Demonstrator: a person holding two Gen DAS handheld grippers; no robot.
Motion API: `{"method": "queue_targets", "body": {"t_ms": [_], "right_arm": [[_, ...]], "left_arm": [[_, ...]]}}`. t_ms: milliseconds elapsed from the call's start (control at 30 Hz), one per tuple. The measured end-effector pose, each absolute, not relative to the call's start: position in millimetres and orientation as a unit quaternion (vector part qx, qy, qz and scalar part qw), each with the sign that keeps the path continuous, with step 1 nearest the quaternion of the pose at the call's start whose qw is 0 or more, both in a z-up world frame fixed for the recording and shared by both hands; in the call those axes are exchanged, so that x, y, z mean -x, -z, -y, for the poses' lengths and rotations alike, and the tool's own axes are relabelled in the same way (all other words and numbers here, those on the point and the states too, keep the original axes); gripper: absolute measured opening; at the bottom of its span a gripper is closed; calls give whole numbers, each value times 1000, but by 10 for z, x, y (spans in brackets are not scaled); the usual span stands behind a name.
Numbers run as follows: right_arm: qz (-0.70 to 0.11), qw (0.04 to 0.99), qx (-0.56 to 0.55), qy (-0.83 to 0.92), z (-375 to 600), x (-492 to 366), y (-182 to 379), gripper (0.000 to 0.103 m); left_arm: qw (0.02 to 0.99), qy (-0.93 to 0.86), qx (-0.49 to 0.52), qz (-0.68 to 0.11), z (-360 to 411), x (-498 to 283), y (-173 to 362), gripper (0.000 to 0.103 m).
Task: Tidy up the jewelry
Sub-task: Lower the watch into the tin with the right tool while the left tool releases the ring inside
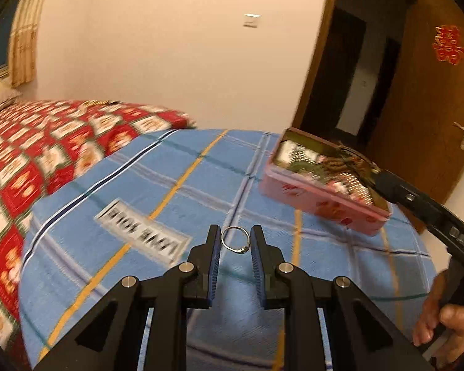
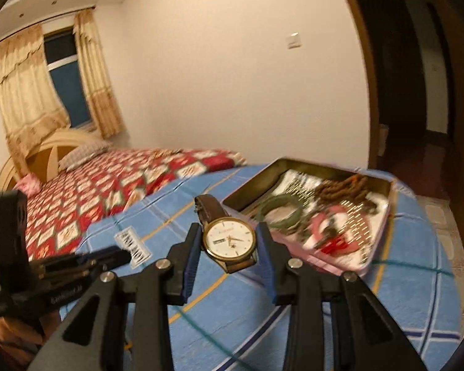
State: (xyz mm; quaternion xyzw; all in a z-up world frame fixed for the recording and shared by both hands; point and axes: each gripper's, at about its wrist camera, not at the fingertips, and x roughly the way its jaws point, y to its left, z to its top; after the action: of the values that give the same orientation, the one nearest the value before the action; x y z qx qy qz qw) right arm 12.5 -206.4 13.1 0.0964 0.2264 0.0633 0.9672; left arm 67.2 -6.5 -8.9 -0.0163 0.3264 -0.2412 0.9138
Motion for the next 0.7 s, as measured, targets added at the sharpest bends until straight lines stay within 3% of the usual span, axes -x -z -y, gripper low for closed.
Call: {"method": "queue_targets", "body": {"t_ms": [333, 700], "right_arm": [[-205, 972, -111, 26, 2564, -518, -248, 39], [-250, 956, -138, 75, 2804, -909, -8, 39]], "left_arm": [[911, 315, -4, -266, 824, -1044, -216, 19], [893, 342, -8, -294, 1387, -1568, 13, 19]]}}
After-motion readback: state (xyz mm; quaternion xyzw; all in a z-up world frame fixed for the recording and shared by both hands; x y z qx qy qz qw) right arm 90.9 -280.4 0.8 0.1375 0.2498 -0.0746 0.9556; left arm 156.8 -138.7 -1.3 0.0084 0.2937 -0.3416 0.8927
